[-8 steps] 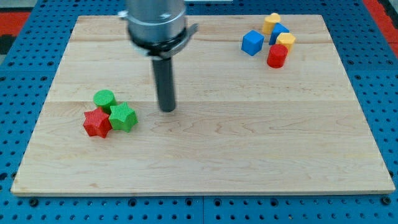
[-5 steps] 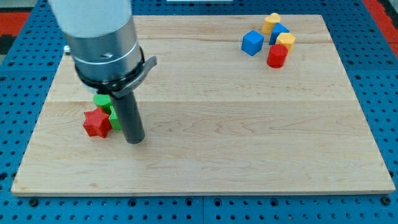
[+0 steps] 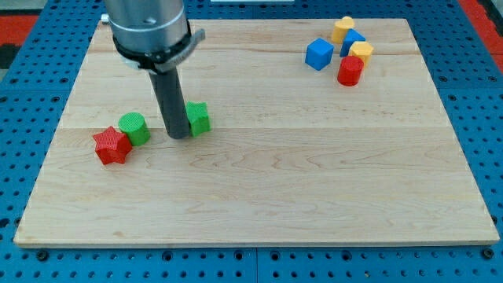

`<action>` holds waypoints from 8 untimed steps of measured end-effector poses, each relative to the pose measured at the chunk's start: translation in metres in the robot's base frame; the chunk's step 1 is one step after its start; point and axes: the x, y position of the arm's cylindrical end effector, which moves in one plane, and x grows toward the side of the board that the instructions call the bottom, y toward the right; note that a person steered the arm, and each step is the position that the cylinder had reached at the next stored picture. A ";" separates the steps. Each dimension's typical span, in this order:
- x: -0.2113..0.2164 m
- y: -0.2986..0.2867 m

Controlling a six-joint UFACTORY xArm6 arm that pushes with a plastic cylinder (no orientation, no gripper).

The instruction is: Separate the green star from red star

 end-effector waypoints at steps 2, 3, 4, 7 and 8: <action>-0.053 -0.001; -0.057 0.028; -0.052 -0.045; -0.005 -0.143; -0.007 -0.092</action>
